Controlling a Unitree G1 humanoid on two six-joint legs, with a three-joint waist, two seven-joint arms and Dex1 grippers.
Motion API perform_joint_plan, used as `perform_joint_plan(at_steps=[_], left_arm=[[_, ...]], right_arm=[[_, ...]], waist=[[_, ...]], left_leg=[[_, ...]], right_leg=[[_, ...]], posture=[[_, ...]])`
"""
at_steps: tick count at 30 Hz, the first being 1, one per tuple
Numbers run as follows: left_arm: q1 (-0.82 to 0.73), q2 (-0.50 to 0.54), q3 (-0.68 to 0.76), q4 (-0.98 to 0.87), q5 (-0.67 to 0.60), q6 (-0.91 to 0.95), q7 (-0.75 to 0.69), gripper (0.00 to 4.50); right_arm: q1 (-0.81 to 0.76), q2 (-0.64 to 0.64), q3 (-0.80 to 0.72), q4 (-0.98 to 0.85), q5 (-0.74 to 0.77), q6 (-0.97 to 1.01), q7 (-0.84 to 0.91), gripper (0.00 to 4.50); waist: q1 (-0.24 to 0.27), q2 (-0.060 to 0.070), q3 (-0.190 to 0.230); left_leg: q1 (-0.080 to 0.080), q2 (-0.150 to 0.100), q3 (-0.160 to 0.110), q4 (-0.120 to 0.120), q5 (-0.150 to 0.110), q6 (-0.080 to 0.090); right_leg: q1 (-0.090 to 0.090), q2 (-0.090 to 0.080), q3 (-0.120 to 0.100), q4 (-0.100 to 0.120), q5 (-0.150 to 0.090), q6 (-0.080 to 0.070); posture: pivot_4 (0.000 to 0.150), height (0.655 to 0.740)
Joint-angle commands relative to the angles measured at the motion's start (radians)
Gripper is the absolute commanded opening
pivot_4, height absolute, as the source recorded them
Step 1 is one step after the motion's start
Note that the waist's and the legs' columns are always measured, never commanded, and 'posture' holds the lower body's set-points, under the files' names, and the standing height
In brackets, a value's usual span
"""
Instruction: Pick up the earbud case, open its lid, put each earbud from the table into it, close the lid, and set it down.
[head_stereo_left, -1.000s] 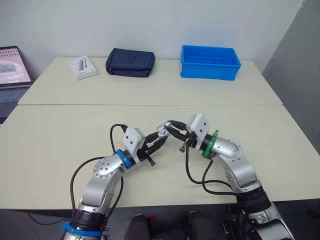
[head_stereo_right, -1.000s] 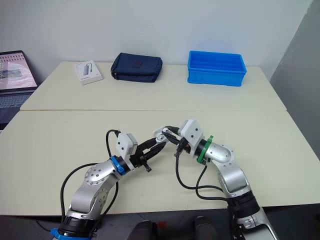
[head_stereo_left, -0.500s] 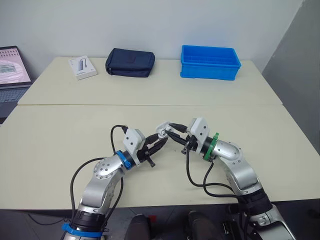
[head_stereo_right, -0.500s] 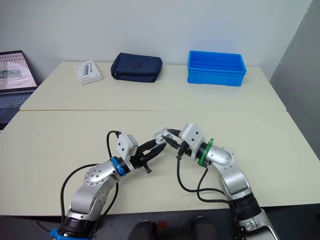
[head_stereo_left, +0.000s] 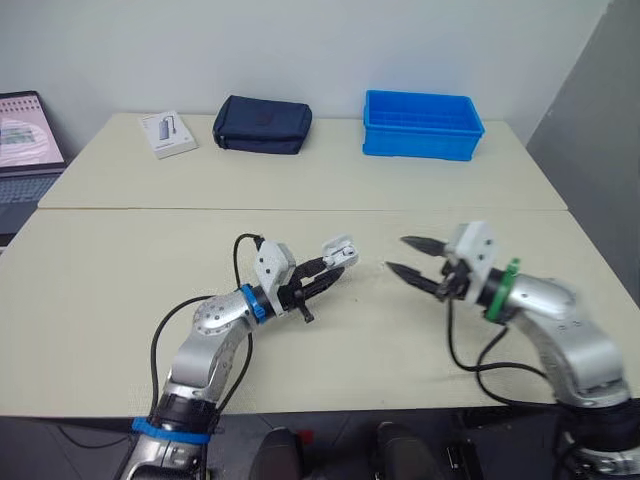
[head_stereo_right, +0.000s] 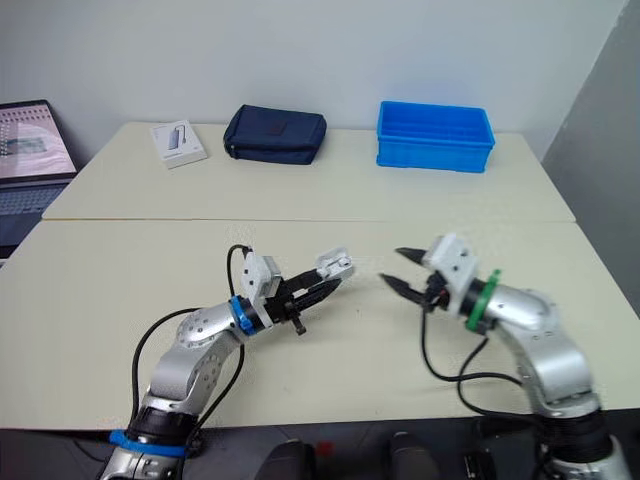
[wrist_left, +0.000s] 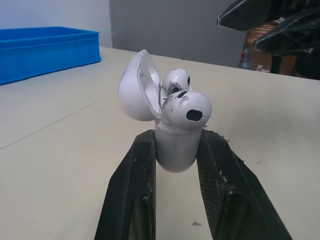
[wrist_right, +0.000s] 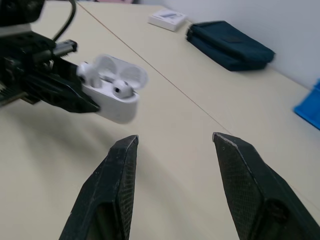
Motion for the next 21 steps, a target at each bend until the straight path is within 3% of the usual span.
perform_joint_plan(at_steps=[1,7,20,21], left_arm=[[-0.025,0.005,0.007,0.016,-0.02,-0.005,-0.032,0.81],[-0.027,0.0,0.008,0.019,-0.003,-0.014,-0.027,0.81],[0.061,0.002,0.015,-0.07,0.005,-0.008,0.041,0.81],[0.068,0.004,0.018,-0.077,0.003,-0.006,0.045,0.81]], right_arm=[[0.002,-0.017,-0.014,-0.063,0.035,0.008,0.002,2.44],[-0.033,0.044,0.127,-0.168,0.048,0.054,-0.033,2.44],[-0.199,0.218,0.336,-0.067,-0.072,0.05,-0.153,2.44],[-0.199,0.225,0.34,-0.065,-0.078,0.054,-0.159,2.62]], waist=[[-0.006,0.0,0.0],[-0.004,0.0,0.0],[-0.003,0.0,0.0],[-0.002,0.0,0.0]], left_leg=[[0.0,0.0,0.0,0.0,0.0,0.0],[-0.001,0.001,-0.001,-0.002,0.0,0.0],[-0.002,0.001,-0.001,0.0,0.0,0.0],[-0.003,0.001,-0.001,0.0,0.0,0.0]], right_leg=[[0.0,0.001,0.001,0.0,0.0,0.0],[-0.002,0.002,0.001,0.0,0.0,0.0],[-0.003,0.001,0.0,0.001,0.0,0.0],[-0.004,0.001,0.0,0.001,0.0,0.0]], posture=[[0.15,0.728],[0.15,0.728],[0.15,0.728],[0.15,0.728]])
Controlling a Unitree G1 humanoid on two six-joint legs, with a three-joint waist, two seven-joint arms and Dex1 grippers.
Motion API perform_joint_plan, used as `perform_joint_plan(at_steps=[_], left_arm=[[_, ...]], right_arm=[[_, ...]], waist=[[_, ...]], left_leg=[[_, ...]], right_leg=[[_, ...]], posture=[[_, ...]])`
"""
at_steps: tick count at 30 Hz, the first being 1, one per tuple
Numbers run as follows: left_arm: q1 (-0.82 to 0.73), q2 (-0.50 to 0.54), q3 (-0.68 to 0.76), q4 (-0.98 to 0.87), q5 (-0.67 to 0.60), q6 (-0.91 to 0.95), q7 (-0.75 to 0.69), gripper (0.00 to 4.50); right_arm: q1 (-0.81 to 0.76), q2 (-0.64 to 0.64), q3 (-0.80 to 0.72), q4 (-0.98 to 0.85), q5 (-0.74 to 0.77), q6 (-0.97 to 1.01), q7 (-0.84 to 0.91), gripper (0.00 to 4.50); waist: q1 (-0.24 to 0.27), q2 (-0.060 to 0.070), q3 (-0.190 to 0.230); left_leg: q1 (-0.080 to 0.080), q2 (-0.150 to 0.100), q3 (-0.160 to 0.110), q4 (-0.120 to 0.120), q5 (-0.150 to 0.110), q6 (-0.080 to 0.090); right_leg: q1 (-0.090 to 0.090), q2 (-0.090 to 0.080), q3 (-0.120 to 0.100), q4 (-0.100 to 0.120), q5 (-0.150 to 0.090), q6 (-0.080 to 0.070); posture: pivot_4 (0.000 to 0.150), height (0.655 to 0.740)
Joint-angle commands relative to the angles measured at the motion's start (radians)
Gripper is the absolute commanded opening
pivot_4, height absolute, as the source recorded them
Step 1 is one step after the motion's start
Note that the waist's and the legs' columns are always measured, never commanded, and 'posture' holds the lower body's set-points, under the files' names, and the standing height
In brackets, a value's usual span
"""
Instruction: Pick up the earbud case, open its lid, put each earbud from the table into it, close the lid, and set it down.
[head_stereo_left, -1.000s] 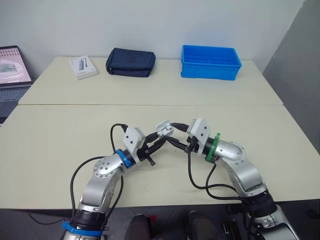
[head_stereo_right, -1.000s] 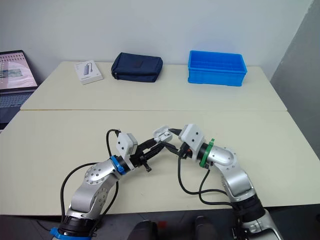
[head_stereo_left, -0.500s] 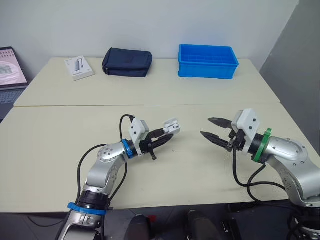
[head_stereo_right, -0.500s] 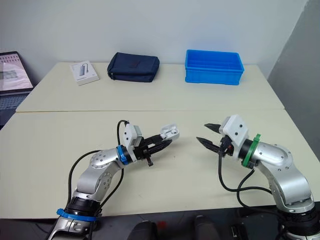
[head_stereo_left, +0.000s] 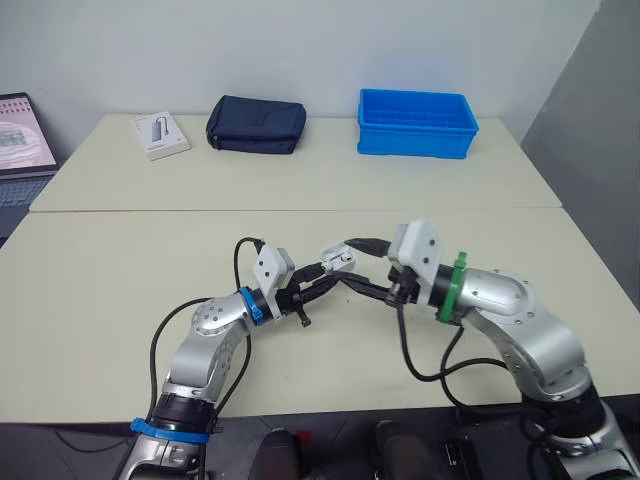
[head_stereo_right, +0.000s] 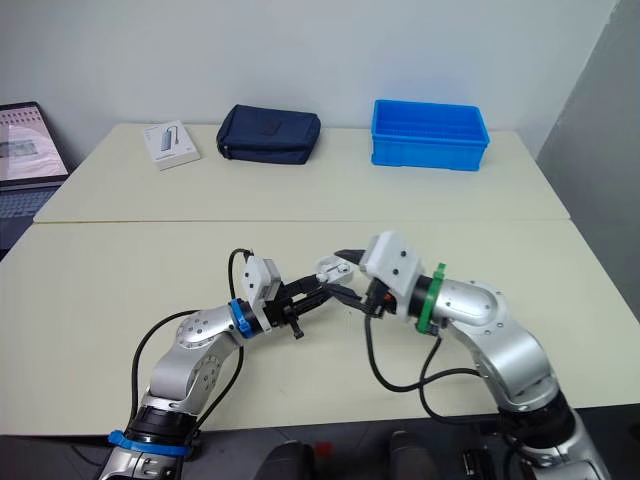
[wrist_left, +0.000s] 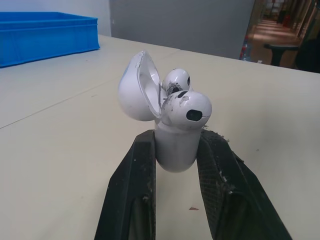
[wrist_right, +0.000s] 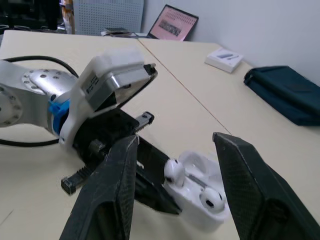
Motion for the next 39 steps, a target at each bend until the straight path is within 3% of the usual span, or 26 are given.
perform_joint_plan(at_steps=[1,5,6,14,39], left_arm=[[0.012,0.006,0.014,-0.06,-0.007,-0.002,0.017,0.81],[0.023,0.012,0.016,-0.068,-0.008,-0.003,0.023,0.81],[0.024,0.013,0.015,-0.069,-0.007,-0.004,0.024,0.81],[0.023,0.015,0.01,-0.071,-0.005,-0.01,0.021,0.81],[0.031,0.017,0.005,-0.086,-0.007,-0.004,0.017,0.81]], right_arm=[[-0.014,0.024,0.007,-0.007,-0.024,0.0,-0.041,2.82],[-0.013,0.017,0.035,-0.006,-0.061,-0.001,-0.051,4.03],[-0.012,0.016,0.045,-0.002,-0.077,-0.005,-0.055,4.07],[-0.049,0.035,0.081,0.062,-0.169,0.043,-0.108,4.07],[-0.055,-0.027,0.063,0.093,-0.19,0.014,-0.046,4.07]], waist=[[0.001,0.0,0.0],[0.001,0.0,0.0],[0.001,0.0,0.0],[0.001,0.0,0.0],[0.001,0.0,0.0]], left_leg=[[-0.003,0.0,0.0,0.001,0.0,0.0],[-0.004,0.0,0.001,0.001,0.0,0.0],[-0.004,0.0,0.0,0.001,0.0,0.0],[-0.003,0.0,0.0,0.001,0.0,0.0],[-0.003,0.0,0.0,0.001,0.0,0.0]], right_leg=[[-0.002,0.0,0.0,0.0,0.0,0.0],[-0.003,-0.001,0.0,0.0,0.0,0.0],[-0.003,-0.001,0.0,0.0,0.0,0.0],[-0.003,0.0,0.0,0.001,0.0,0.0],[-0.003,0.0,0.0,0.001,0.0,0.0]], posture=[[0.15,0.728],[0.15,0.728],[0.15,0.728],[0.15,0.728],[0.15,0.728]])
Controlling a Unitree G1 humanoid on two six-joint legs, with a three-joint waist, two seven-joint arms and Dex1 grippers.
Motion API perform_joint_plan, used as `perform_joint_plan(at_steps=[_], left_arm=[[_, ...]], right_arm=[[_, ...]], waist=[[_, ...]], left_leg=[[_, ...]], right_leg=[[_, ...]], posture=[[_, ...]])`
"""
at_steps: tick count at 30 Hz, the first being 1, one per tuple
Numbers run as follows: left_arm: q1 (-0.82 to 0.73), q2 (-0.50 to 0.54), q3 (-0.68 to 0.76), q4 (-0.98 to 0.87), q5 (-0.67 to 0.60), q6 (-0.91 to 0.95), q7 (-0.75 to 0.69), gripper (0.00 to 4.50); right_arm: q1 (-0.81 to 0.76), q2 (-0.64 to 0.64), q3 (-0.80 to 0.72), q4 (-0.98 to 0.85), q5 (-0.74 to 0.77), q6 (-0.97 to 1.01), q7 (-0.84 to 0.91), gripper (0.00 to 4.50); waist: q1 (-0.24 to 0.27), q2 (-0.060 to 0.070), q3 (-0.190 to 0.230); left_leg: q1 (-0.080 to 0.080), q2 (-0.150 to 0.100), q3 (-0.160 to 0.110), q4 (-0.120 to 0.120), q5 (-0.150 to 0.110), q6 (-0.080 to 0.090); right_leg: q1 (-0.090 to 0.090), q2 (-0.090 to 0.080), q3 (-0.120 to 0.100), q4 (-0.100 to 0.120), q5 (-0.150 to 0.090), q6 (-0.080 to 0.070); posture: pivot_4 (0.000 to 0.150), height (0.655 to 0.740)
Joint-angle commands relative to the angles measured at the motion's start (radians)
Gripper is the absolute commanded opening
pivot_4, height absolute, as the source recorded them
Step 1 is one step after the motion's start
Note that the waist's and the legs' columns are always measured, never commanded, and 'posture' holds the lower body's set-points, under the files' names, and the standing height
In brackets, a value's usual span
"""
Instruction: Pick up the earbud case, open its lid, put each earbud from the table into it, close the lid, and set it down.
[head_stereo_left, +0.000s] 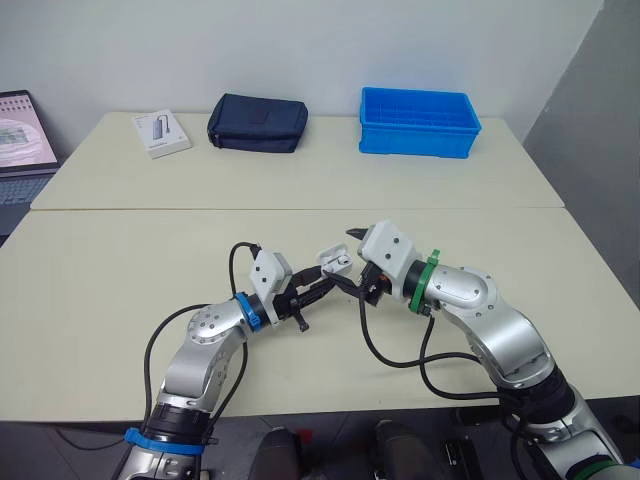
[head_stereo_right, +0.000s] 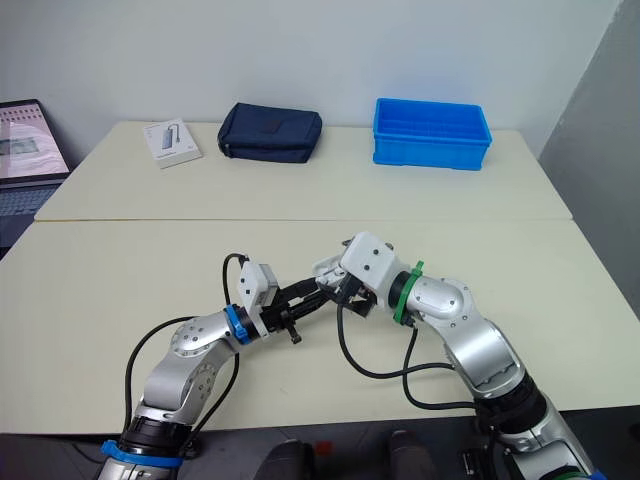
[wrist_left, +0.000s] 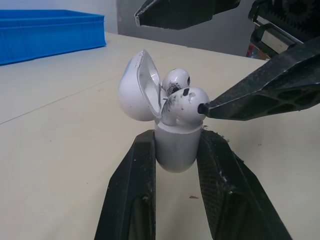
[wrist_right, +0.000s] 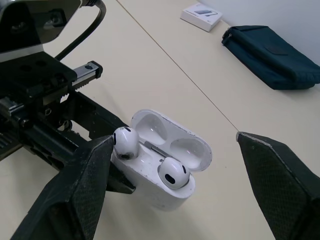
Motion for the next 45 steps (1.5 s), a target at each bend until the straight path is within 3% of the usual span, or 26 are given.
perform_joint_plan(at_steps=[1,11,19,22,26,32,45], left_arm=[[-0.006,0.002,0.005,-0.047,-0.009,-0.008,0.001,0.81],[-0.005,0.001,0.002,-0.05,-0.009,-0.007,0.001,0.81],[-0.001,0.053,-0.066,-0.092,-0.078,0.055,-0.167,0.81],[-0.039,0.068,-0.128,-0.075,-0.078,0.055,-0.272,0.81],[-0.114,0.061,-0.186,-0.038,-0.085,0.077,-0.371,0.81],[-0.207,0.015,-0.21,0.04,-0.072,0.07,-0.413,0.81],[-0.208,0.018,-0.188,0.069,-0.054,0.054,-0.397,0.81]], right_arm=[[-0.006,-0.017,-0.025,-0.01,-0.008,-0.025,0.016,4.07],[-0.003,-0.024,-0.066,-0.029,0.032,-0.01,0.038,4.07],[0.079,-0.268,-0.345,-0.133,0.256,0.058,0.248,4.07],[0.078,-0.365,-0.42,-0.111,0.317,0.093,0.32,3.56],[0.035,-0.45,-0.384,-0.055,0.322,0.077,0.394,2.12],[-0.022,-0.457,-0.219,0.062,0.242,-0.073,0.512,0.0],[-0.052,-0.424,-0.164,-0.002,0.32,0.0,0.593,0.0]], waist=[[0.0,0.0,0.0],[0.0,0.0,0.0],[0.003,0.0,0.0],[0.002,0.0,0.0],[0.001,0.0,0.0],[-0.002,0.0,0.0],[0.001,0.001,0.0]], left_leg=[[0.0,0.0,0.0,0.0,0.0,0.0],[0.0,0.0,0.0,0.0,0.0,0.0],[-0.001,-0.001,0.001,0.0,0.0,0.0],[0.0,-0.001,0.0,0.0,0.0,0.0],[0.001,-0.001,0.0,0.001,0.0,0.0],[0.0,-0.001,0.0,0.001,0.0,0.0],[0.0,-0.001,-0.001,0.001,0.0,0.0]], right_leg=[[0.0,0.0,0.0,0.0,0.0,0.0],[0.0,0.0,0.0,0.0,0.0,0.0],[0.0,-0.001,0.0,-0.001,0.0,0.0],[0.0,-0.001,0.0,0.0,0.0,0.0],[0.0,0.0,0.0,0.0,0.0,-0.001],[0.0,0.001,0.001,0.0,0.0,0.0],[0.0,0.001,0.001,0.0,0.0,0.0]], posture=[[0.15,0.728],[0.15,0.728],[0.15,0.728],[0.15,0.728],[0.15,0.728],[0.15,0.728],[0.15,0.728]])
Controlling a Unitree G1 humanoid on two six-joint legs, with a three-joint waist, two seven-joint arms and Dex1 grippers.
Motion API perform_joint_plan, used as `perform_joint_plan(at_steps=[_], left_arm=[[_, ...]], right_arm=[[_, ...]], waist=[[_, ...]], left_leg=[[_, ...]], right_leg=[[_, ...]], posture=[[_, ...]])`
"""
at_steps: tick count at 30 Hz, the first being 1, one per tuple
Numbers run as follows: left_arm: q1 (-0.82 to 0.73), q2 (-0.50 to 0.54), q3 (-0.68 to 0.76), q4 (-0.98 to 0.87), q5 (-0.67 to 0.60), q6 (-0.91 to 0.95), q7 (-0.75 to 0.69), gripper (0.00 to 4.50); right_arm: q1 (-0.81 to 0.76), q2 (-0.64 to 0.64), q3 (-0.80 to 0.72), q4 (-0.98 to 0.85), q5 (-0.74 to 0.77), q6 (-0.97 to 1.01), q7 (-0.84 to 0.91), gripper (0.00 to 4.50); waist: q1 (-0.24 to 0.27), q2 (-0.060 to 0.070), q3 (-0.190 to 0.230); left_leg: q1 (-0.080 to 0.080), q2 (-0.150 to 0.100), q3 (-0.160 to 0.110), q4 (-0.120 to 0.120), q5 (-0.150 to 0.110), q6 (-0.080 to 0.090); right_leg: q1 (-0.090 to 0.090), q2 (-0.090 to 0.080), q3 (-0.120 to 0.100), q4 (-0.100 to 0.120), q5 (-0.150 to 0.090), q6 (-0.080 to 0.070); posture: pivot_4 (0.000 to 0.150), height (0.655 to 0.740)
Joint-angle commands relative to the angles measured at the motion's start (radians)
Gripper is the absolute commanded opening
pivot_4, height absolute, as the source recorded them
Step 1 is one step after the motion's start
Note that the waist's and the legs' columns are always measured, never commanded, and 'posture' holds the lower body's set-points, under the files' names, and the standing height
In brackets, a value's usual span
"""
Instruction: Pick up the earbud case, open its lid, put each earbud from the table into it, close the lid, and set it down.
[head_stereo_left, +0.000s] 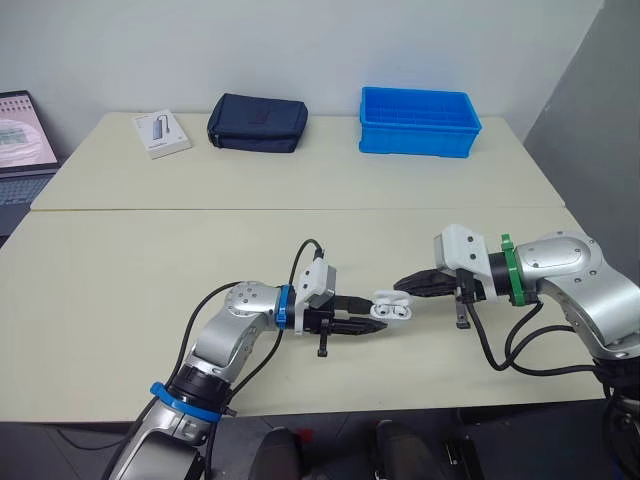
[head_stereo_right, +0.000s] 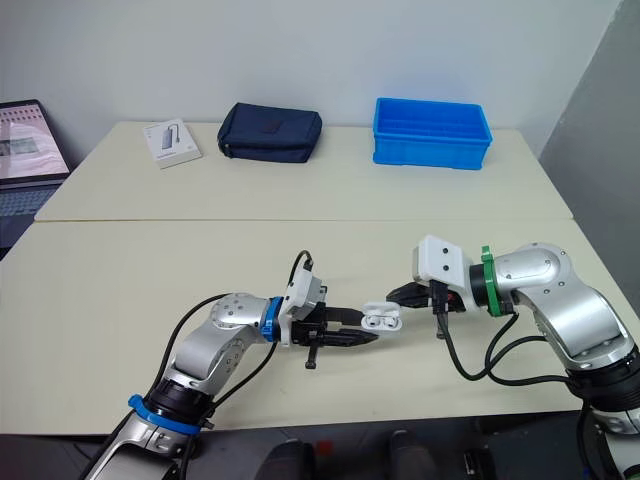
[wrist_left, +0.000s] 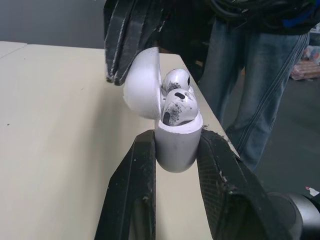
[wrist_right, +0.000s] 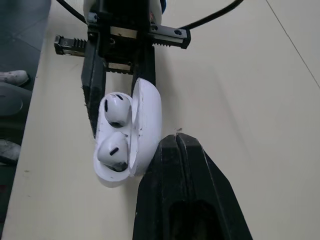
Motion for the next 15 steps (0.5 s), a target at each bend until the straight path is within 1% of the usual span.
perform_joint_plan(at_steps=[1,6,11,15], left_arm=[[-0.008,-0.005,0.018,-0.014,-0.003,-0.023,0.003,0.81],[-0.004,-0.008,0.024,-0.016,-0.002,-0.024,0.015,0.81],[0.001,-0.012,0.032,-0.018,-0.016,0.008,0.03,0.81],[-0.041,-0.031,0.048,0.024,-0.055,0.17,0.085,0.81]], right_arm=[[-0.011,0.002,0.004,-0.057,0.031,0.032,0.009,0.0],[-0.036,0.014,0.018,-0.075,0.052,0.087,0.008,0.0],[-0.038,0.017,0.021,-0.088,0.03,0.104,-0.027,0.0],[-0.041,0.026,-0.025,-0.04,-0.045,0.078,-0.136,0.0]], waist=[[0.0,0.0,0.0],[0.0,0.0,0.0],[0.0,0.0,0.0],[0.0,0.0,0.0]], left_leg=[[0.0,0.0,0.0,0.0,0.0,0.0],[0.0,0.0,0.0,0.0,0.0,0.0],[0.0,0.0,0.0,0.0,0.0,0.0],[0.0,0.0,0.0,0.0,0.0,0.0]], right_leg=[[0.0,0.0,0.0,0.0,0.0,0.0],[0.0,0.0,0.0,0.0,0.0,0.0],[0.0,0.0,0.0,0.0,0.0,0.0],[0.0,0.0,0.0,0.001,0.0,0.0]], posture=[[0.15,0.728],[0.15,0.728],[0.15,0.728],[0.15,0.728]])
